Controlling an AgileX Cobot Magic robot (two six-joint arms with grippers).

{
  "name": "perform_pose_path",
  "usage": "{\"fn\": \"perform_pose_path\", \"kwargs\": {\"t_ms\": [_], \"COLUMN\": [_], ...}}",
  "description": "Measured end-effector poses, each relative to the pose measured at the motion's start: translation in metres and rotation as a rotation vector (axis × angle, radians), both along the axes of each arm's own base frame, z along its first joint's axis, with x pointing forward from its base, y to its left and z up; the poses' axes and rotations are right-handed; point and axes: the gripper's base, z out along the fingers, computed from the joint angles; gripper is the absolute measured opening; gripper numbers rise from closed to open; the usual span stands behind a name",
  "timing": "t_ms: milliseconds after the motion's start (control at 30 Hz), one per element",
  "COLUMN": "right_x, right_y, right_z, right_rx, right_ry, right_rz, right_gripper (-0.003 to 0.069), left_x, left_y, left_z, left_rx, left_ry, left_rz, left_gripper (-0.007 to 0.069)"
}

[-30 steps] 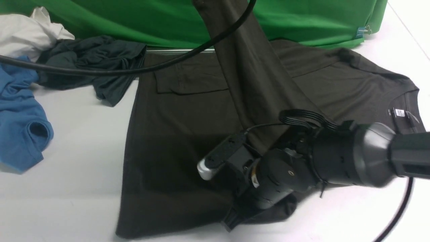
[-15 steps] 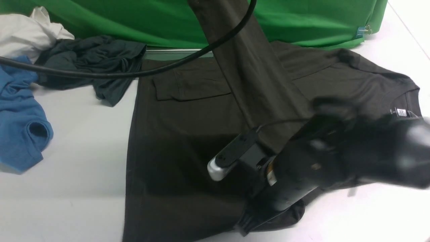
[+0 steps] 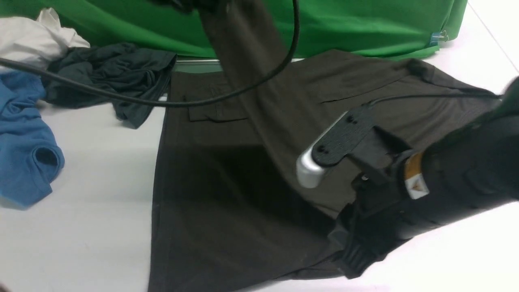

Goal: Fold a long-sleeved shirt on a white desktop.
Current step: 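Fold the left side of the black T-shirt inward over its body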

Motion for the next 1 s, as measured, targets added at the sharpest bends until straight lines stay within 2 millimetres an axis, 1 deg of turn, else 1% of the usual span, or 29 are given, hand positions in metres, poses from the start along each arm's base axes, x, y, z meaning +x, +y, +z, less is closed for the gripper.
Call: {"fn": "perform_pose_path", "kwargs": {"t_ms": [33, 67, 133, 167, 200, 233, 267, 367, 467, 500, 533, 600, 667, 733, 767, 833, 867, 900, 933, 967, 1000], "right_x": [0.0, -0.003, -0.008, -0.008, -0.01, -0.011, -0.013, -0.015, -0.015, -0.016, -0.016, -0.016, -0.016, -0.016, -0.016, -0.016, -0.016, -0.016, -0.016, -0.016, -0.016], "right_y": [0.0, -0.003, -0.008, -0.008, -0.01, -0.011, -0.013, -0.015, -0.016, -0.016, -0.016, -0.016, -0.016, -0.017, -0.017, -0.017, -0.017, -0.017, -0.017, -0.017, -0.017], "right_z": [0.001, 0.006, 0.013, 0.014, 0.017, 0.018, 0.021, 0.024, 0.026, 0.026, 0.026, 0.026, 0.026, 0.026, 0.026, 0.026, 0.026, 0.026, 0.026, 0.027, 0.028], "right_rx": [0.002, 0.016, 0.034, 0.036, 0.041, 0.043, 0.048, 0.058, 0.061, 0.061, 0.061, 0.061, 0.059, 0.059, 0.059, 0.059, 0.059, 0.059, 0.059, 0.062, 0.063], "right_ry": [-0.001, -0.013, -0.022, -0.024, -0.027, -0.028, -0.033, -0.042, -0.045, -0.045, -0.045, -0.044, -0.043, -0.042, -0.042, -0.042, -0.042, -0.043, -0.043, -0.052, -0.057], "right_rz": [-0.001, -0.004, -0.016, -0.016, -0.017, -0.018, -0.018, -0.021, -0.021, -0.021, -0.022, -0.022, -0.022, -0.022, -0.022, -0.022, -0.022, -0.022, -0.022, -0.021, -0.021], "right_gripper": [0.0275, 0.0275, 0.0275, 0.0275, 0.0275, 0.0275, 0.0275, 0.0275, 0.0275, 0.0275, 0.0275, 0.0275, 0.0275, 0.0275, 0.0275, 0.0275, 0.0275, 0.0275, 0.0275, 0.0275, 0.0275], "left_x": [0.0, 0.009, 0.02, 0.022, 0.028, 0.03, 0.036, 0.043, 0.046, 0.046, 0.048, 0.05, 0.052, 0.052, 0.052, 0.052, 0.052, 0.051, 0.05, 0.048, 0.048], "left_y": [0.0, -0.001, -0.002, -0.002, -0.001, -0.001, 0.0, 0.003, 0.004, 0.004, 0.004, 0.005, 0.006, 0.007, 0.008, 0.01, 0.01, 0.012, 0.012, 0.015, 0.015], "left_z": [0.0, -0.019, -0.044, -0.046, -0.061, -0.065, -0.08, -0.101, -0.118, -0.121, -0.127, -0.134, -0.138, -0.138, -0.138, -0.136, -0.136, -0.132, -0.131, -0.122, -0.12], "left_rx": [0.005, 0.035, 0.076, 0.079, 0.109, 0.117, 0.15, 0.196, 0.213, 0.214, 0.219, 0.232, 0.245, 0.251, 0.251, 0.258, 0.256, 0.254, 0.253, 0.238, 0.236], "left_ry": [0.002, 0.068, 0.153, 0.157, 0.2, 0.213, 0.251, 0.324, 0.395, 0.403, 0.422, 0.433, 0.439, 0.433, 0.432, 0.423, 0.424, 0.426, 0.427, 0.427, 0.426], "left_rz": [0.0, 0.018, 0.051, 0.055, 0.084, 0.092, 0.127, 0.18, 0.214, 0.22, 0.241, 0.266, 0.276, 0.293, 0.296, 0.326, 0.328, 0.353, 0.357, 0.397, 0.401], "left_gripper": [0.0048, 0.0048, 0.0048, 0.0048, 0.0048, 0.0048, 0.0048, 0.0048, 0.0048, 0.0048, 0.0052, 0.0073, 0.0122, 0.0189, 0.0197, 0.0336, 0.0347, 0.043, 0.044, 0.0521, 0.0529]}}
